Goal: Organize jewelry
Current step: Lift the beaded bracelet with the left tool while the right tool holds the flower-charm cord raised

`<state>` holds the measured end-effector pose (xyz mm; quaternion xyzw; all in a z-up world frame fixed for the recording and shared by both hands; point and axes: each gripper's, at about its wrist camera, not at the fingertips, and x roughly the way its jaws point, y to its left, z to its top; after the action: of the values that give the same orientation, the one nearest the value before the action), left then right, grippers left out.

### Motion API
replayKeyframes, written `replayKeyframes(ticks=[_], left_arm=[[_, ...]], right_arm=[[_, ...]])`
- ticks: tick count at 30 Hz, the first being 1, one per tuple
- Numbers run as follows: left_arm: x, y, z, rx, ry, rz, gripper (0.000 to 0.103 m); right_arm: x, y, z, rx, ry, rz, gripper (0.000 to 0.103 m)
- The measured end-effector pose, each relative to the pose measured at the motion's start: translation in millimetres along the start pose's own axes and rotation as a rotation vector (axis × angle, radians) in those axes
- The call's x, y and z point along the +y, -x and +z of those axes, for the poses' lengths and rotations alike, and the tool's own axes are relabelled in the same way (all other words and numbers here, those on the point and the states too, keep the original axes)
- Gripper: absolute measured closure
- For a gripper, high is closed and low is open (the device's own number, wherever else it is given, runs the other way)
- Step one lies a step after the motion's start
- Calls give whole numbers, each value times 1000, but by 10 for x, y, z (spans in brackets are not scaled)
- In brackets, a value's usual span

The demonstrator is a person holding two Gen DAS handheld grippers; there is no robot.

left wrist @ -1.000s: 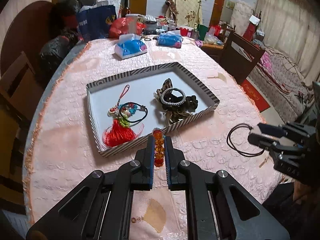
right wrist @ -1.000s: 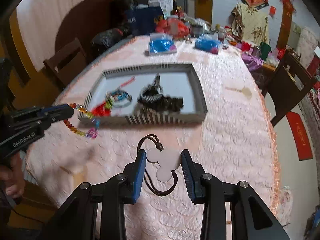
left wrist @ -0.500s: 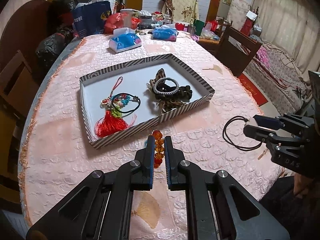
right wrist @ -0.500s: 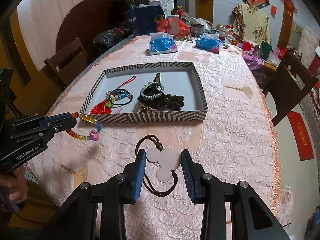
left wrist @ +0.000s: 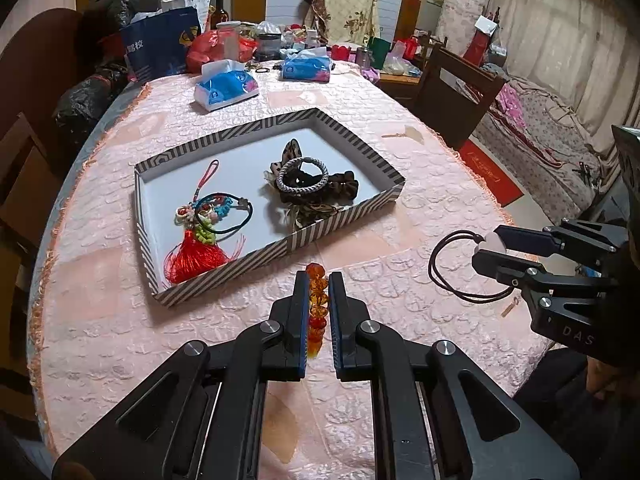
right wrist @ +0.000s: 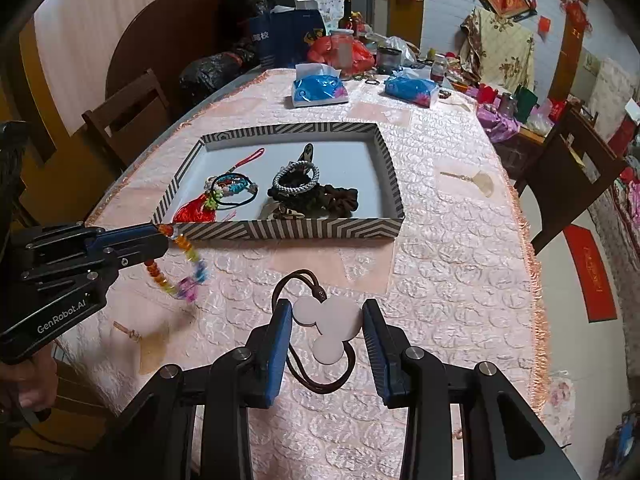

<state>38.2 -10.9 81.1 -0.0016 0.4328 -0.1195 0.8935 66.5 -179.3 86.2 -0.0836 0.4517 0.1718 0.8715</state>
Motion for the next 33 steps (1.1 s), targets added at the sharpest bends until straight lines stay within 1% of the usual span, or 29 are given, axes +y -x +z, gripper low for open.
replayKeyframes(ticks=[13, 15, 19, 22, 25, 28, 33], left_arm=[[-16, -32, 25, 7, -6, 3, 95], [4, -45, 35, 7, 1, 5, 95], [55, -56, 50, 8, 16, 6, 95], [113, -73, 54, 12, 25, 11, 95], [161, -100, 75, 17, 31, 22, 95], [207, -110, 126, 13, 35, 29, 95], [301, -87, 371, -22, 34, 36, 95]], right_arm=[[-16, -112, 33, 9, 17, 9, 69], [-45, -121, 34, 4, 8, 6, 69], [-169, -139, 51, -10, -45, 40, 69], [-216, -197, 75, 4, -65, 56, 69], [-220, -284, 122, 27, -66, 58, 69], [-220, -335, 208, 33, -69, 84, 69], [-235, -375, 471, 9, -36, 73, 69]])
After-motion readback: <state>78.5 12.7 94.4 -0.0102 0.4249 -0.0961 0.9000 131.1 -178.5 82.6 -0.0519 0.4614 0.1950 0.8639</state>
